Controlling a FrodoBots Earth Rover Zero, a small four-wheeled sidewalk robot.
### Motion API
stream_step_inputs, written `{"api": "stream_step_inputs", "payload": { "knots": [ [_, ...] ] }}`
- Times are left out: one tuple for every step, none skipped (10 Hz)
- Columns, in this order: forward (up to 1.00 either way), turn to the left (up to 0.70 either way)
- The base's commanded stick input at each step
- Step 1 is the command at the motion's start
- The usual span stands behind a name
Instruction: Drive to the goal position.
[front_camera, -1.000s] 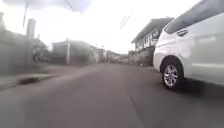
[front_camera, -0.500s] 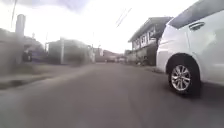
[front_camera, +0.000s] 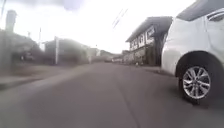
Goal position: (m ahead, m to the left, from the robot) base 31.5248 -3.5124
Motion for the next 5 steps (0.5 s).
{"api": "stream_step_inputs", "payload": {
  "knots": [
    [1.0,0.0],
    [1.0,0.0],
    [1.0,0.0],
    [1.0,0.0],
    [1.0,0.0]
  ]
}}
